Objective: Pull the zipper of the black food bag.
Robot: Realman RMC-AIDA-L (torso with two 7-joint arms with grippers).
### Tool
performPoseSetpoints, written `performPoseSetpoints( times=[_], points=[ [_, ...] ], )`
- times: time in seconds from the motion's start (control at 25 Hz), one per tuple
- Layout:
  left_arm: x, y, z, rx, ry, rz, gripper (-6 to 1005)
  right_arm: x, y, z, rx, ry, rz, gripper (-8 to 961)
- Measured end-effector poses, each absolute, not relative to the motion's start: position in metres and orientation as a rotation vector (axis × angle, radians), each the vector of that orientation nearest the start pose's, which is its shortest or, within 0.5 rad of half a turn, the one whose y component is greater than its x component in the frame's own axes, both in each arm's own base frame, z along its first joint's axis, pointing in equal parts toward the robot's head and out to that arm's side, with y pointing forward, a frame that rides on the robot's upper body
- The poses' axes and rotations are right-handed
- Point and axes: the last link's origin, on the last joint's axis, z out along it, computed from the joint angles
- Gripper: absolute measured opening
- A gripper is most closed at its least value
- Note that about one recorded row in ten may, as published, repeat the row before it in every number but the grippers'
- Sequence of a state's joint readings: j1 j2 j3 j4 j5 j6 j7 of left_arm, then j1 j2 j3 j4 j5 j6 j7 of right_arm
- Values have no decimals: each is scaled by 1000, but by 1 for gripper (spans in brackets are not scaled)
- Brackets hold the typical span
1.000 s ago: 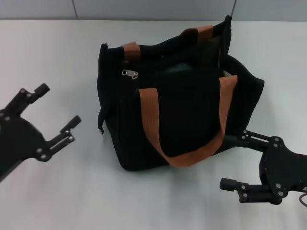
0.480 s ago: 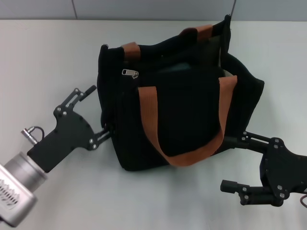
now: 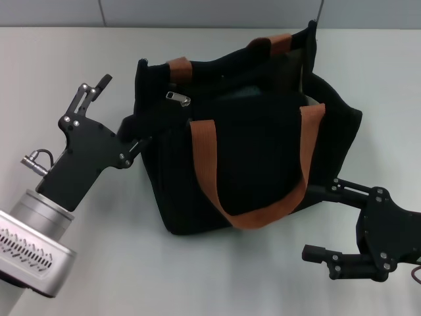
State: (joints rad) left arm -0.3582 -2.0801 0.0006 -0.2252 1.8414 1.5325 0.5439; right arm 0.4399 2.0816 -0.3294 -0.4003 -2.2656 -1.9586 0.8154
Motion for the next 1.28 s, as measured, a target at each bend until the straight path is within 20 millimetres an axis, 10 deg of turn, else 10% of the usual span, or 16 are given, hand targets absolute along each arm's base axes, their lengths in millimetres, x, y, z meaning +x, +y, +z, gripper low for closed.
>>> performPoseSetpoints(
  times=[0.44, 1.0, 1.28],
  points=[
    [-281, 243, -52, -1743, 362, -532, 770, 282, 230, -15, -2778, 242, 1122, 806],
    [-268, 241, -46, -1622, 519, -486, 246, 266, 234, 13, -2545, 142, 1384, 800],
    [-264, 243, -45, -1607, 536, -504, 103, 237, 282, 49, -2631, 363, 1409, 797]
  ],
)
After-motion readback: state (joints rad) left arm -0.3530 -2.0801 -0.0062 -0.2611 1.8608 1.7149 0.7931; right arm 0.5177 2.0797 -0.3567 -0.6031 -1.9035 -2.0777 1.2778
